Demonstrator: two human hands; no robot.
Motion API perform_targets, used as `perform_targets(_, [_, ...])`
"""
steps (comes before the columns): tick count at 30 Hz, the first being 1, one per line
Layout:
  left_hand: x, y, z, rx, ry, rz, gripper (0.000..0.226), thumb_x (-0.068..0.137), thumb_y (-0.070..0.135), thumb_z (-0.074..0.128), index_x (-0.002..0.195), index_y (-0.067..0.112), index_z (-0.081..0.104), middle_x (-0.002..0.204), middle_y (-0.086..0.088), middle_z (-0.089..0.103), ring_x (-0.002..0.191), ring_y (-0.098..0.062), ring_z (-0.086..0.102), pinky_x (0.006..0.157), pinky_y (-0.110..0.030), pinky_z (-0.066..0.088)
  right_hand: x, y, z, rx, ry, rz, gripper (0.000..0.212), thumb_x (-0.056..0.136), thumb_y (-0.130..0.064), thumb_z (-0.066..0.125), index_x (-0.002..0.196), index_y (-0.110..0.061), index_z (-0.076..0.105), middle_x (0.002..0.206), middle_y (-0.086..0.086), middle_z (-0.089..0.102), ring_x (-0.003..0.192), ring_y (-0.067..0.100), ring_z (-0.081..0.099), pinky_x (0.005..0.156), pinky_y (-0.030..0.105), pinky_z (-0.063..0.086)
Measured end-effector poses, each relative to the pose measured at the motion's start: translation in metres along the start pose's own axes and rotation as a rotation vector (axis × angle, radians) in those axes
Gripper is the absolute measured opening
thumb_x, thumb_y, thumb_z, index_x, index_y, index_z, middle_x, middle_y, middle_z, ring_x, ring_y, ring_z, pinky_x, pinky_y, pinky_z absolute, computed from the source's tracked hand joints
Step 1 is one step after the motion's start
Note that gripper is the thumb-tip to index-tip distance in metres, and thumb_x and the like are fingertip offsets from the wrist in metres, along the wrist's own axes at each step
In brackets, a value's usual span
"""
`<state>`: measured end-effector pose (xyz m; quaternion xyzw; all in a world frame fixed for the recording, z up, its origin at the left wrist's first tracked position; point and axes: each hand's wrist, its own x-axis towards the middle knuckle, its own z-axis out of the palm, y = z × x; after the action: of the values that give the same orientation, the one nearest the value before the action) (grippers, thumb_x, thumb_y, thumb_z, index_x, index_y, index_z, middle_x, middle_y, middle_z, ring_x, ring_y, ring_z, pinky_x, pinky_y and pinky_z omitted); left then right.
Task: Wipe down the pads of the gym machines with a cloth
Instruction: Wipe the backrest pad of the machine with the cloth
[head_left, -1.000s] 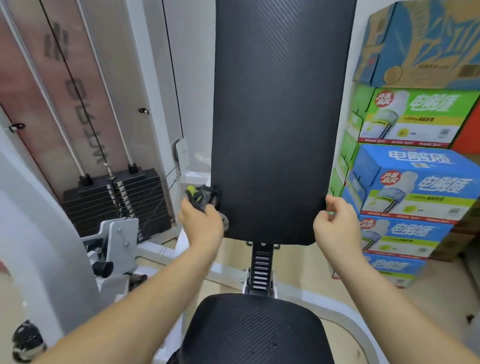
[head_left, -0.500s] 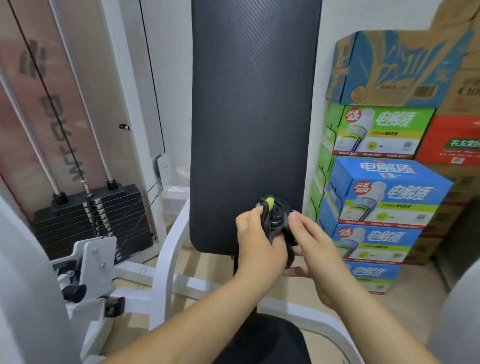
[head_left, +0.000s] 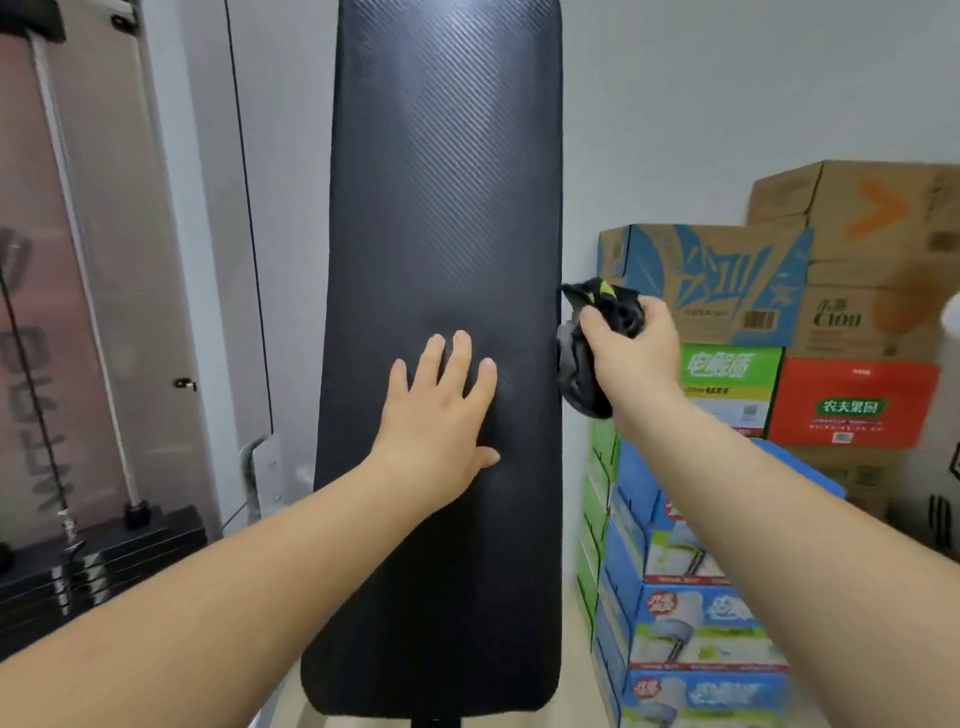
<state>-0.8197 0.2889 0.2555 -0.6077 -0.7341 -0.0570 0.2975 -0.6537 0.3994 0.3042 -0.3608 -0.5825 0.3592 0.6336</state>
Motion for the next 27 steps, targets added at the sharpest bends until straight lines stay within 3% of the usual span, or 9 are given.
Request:
perform_targets(3, [0.005,-0.001,0.007,0.012,0.015,0.019,0.098,0.095,0.07,0.048,0.162,0.023,-0.004,0.169,-0.013,-0.017,0.156,-0.038,-0.012,0.124,-0.06,0.015,0.038,-0.029,0.03,-0.102,-0.04,-0.136,0.023,0.094,-0.045,0.063,0.113,-0.036,0.053,0.099,-0.022,0.059,0.11,0.018,0.059,0.092,0.035,0.047])
perform_targets(6, [0.006,-0.004,0.012,0.002,0.04,0.01,0.097,0.096,0.069,0.048,0.162,0.023,-0.006,0.168,-0.014,-0.019,0.155,-0.039,-0.015,0.124,-0.062,0.012,0.042,-0.009,0.047,-0.164,-0.047,-0.148,0.026,0.098,-0.054,0.05,0.118,-0.037,0.05,0.109,-0.01,0.061,0.107,0.022,0.059,0.089,0.036,0.044])
perform_targets(9, [0.006,-0.005,0.014,-0.004,0.04,0.014,0.096,0.097,0.068,0.047,0.162,0.022,-0.007,0.168,-0.014,-0.02,0.155,-0.038,-0.017,0.125,-0.062,0.01,0.018,0.034,0.042,-0.151,-0.028,-0.031,0.031,0.098,-0.06,0.042,0.116,-0.037,0.051,0.111,-0.003,0.065,0.102,0.026,0.063,0.093,0.047,0.051])
perform_targets(13, [0.007,-0.003,0.015,0.004,0.054,-0.003,0.095,0.097,0.067,0.047,0.163,0.021,-0.004,0.169,-0.014,-0.018,0.156,-0.038,-0.016,0.125,-0.062,0.009,-0.053,0.087,0.017,-0.168,-0.059,0.111,0.019,0.104,-0.048,0.044,0.11,-0.032,0.05,0.1,-0.007,0.06,0.102,0.023,0.059,0.083,0.036,0.044])
perform_targets(19, [-0.047,0.023,0.027,-0.136,0.205,0.076,0.076,0.095,0.037,0.062,0.16,0.017,0.026,0.17,-0.016,0.003,0.155,-0.039,0.008,0.125,-0.06,0.012,-0.171,0.161,-0.018,-0.418,-0.001,0.233,0.038,0.104,-0.051,0.04,0.131,-0.025,0.049,0.127,0.007,0.06,0.114,0.031,0.057,0.087,0.04,0.045])
perform_targets(21, [-0.088,0.038,0.047,-0.341,0.253,0.087,0.075,0.089,0.025,0.067,0.157,0.017,0.035,0.169,-0.015,0.01,0.154,-0.039,0.017,0.124,-0.061,0.016,-0.201,0.176,-0.023,-0.418,0.062,0.372,0.041,0.104,-0.05,0.041,0.133,-0.022,0.048,0.127,0.012,0.061,0.106,0.032,0.056,0.085,0.041,0.046])
perform_targets(23, [-0.132,0.046,0.07,-0.487,0.21,0.075,0.071,0.087,0.016,0.068,0.153,0.015,0.041,0.168,-0.014,0.015,0.153,-0.036,0.021,0.123,-0.06,0.02,-0.231,0.183,-0.018,-0.283,0.17,0.642,0.043,0.106,-0.045,0.041,0.138,-0.016,0.044,0.131,0.018,0.059,0.1,0.032,0.053,0.084,0.04,0.042])
perform_targets(25, [-0.169,0.042,0.092,-0.546,0.146,0.054,0.066,0.087,0.01,0.067,0.149,0.015,0.047,0.167,-0.013,0.018,0.152,-0.034,0.025,0.122,-0.058,0.025,-0.257,0.175,0.001,0.006,0.312,0.95,0.046,0.107,-0.042,0.04,0.144,-0.015,0.037,0.141,0.015,0.052,0.112,0.038,0.054,0.092,0.05,0.047])
perform_targets(27, [-0.199,0.029,0.106,-0.596,0.101,0.014,0.062,0.084,0.004,0.068,0.143,0.013,0.054,0.165,-0.014,0.024,0.147,-0.034,0.033,0.118,-0.056,0.035,-0.273,0.158,0.03,0.405,0.455,1.229,0.043,0.106,-0.039,0.043,0.144,-0.02,0.035,0.135,0.003,0.046,0.118,0.041,0.052,0.084,0.058,0.052])
